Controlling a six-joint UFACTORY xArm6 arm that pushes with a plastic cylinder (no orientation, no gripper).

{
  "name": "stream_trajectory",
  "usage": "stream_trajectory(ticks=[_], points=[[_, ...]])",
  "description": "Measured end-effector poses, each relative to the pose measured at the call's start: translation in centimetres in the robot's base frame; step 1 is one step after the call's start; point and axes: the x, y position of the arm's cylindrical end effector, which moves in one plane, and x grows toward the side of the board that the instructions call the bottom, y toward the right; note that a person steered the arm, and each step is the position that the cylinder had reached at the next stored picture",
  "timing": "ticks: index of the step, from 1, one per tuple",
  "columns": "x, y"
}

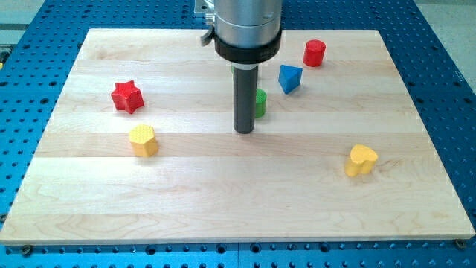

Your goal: Move the arm towards the bottom left corner of the board

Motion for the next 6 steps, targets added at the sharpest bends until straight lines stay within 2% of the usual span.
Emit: stream_trajectory(ticks=[1, 4, 5, 6], points=[[-1.2, 0.3], [-1.2, 1.5], [4.4, 0.0], [13.0, -9.0]])
